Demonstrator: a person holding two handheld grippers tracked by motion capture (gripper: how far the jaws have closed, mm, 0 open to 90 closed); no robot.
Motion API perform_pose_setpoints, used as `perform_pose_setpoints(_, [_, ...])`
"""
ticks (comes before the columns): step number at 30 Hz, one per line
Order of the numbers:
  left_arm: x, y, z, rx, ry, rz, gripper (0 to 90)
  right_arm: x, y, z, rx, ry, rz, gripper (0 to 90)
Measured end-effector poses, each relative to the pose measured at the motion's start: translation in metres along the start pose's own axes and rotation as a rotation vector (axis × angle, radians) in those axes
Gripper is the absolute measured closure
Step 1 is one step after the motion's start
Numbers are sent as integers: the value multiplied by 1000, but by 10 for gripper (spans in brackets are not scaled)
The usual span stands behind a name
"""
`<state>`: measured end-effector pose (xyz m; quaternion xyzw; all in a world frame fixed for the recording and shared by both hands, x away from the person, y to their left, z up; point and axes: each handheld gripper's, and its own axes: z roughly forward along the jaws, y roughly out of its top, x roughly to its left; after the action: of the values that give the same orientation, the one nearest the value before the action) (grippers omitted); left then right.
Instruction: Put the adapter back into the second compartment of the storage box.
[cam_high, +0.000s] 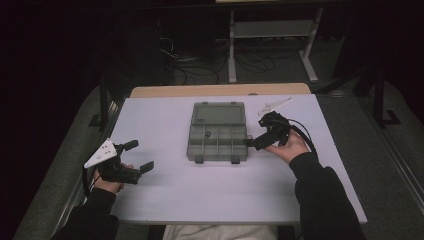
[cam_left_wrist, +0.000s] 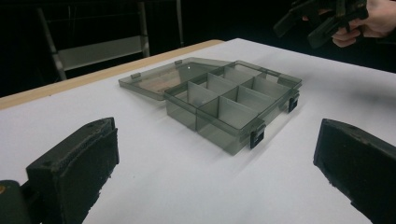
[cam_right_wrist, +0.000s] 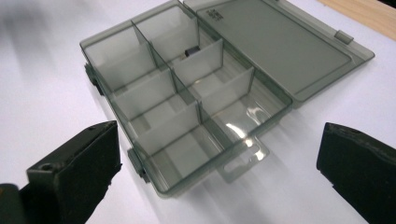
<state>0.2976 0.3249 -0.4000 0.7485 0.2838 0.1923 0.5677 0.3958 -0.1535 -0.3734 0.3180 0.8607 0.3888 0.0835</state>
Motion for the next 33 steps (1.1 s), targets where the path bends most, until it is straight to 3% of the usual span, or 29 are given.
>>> perform_pose_setpoints(12, [0, 0, 0, -1, 2, 1, 0, 1, -19, -9, -31, -9, 23, 0])
perform_pose_setpoints(22, [-1, 0, 0, -1, 2, 3, 0, 3, -45, -17, -57, -23, 47, 0])
perform_pose_setpoints(33, [-1, 0, 0, 0, 0, 1, 0, 12, -65, -32, -127, -67, 56, 0])
